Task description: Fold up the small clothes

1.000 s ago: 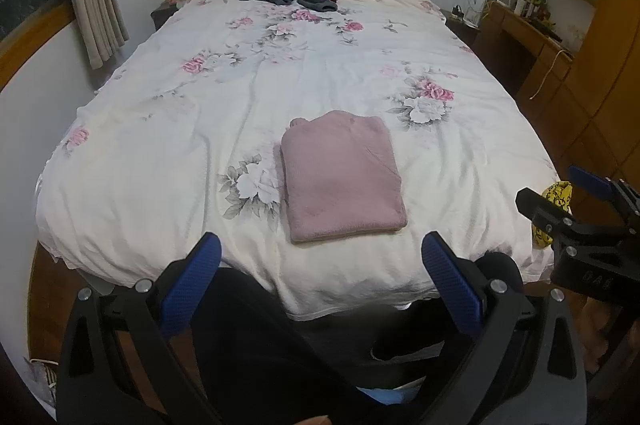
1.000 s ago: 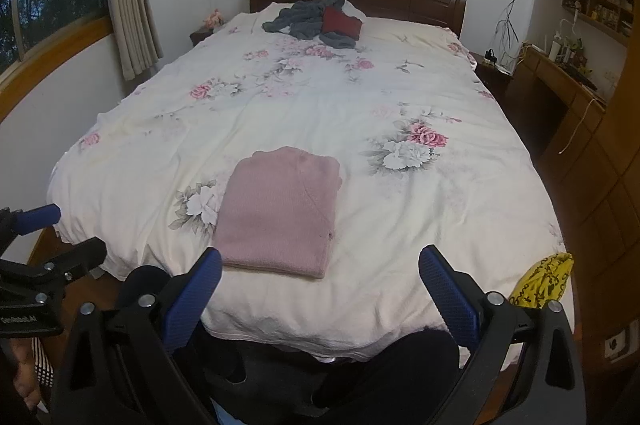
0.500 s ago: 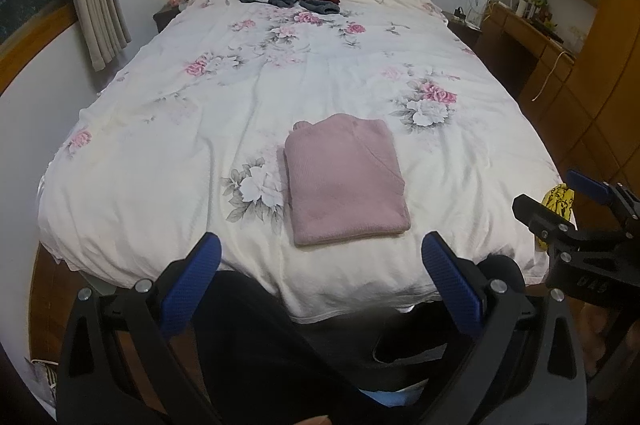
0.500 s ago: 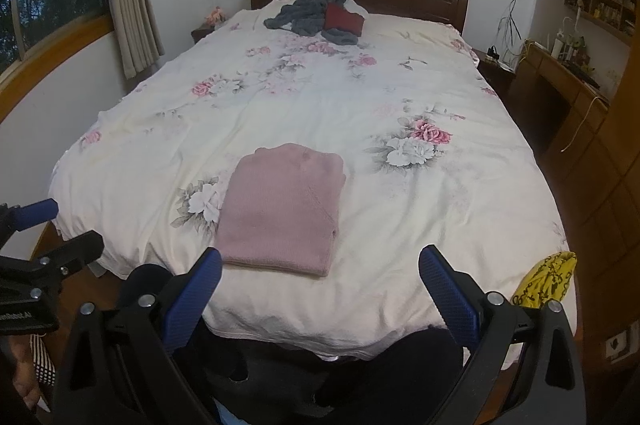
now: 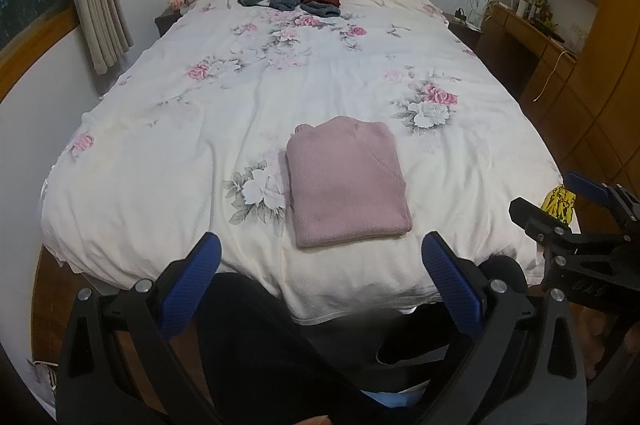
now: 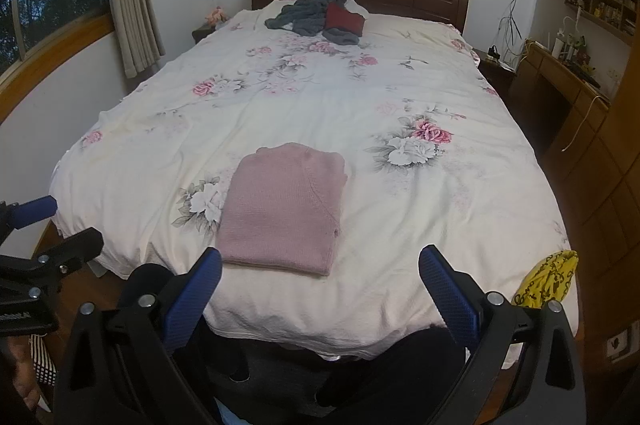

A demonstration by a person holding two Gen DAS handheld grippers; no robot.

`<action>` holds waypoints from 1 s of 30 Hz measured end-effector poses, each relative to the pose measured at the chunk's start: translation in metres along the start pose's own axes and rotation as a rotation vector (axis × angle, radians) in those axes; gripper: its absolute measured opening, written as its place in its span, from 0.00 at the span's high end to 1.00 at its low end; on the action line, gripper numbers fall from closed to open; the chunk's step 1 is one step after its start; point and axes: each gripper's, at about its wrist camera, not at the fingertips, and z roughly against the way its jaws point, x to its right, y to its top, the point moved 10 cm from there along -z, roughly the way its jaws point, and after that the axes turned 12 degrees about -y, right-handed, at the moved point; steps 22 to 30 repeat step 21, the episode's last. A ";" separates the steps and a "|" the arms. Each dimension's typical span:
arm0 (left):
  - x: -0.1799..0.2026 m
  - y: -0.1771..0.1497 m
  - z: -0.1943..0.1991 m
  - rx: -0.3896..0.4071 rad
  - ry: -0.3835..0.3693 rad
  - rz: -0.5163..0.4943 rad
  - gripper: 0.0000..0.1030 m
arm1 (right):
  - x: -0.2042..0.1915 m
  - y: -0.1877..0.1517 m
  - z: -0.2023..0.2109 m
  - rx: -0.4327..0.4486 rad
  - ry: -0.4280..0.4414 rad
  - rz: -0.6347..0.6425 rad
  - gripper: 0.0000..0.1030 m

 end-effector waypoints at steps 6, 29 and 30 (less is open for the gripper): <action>0.001 0.000 0.001 -0.002 -0.001 -0.003 0.03 | -0.001 -0.001 0.001 0.006 -0.006 -0.002 0.04; 0.000 0.002 -0.003 -0.017 0.001 -0.019 0.03 | 0.000 -0.003 -0.003 0.000 0.014 -0.018 0.04; 0.000 0.002 -0.003 -0.017 0.001 -0.019 0.03 | 0.000 -0.003 -0.003 0.000 0.014 -0.018 0.04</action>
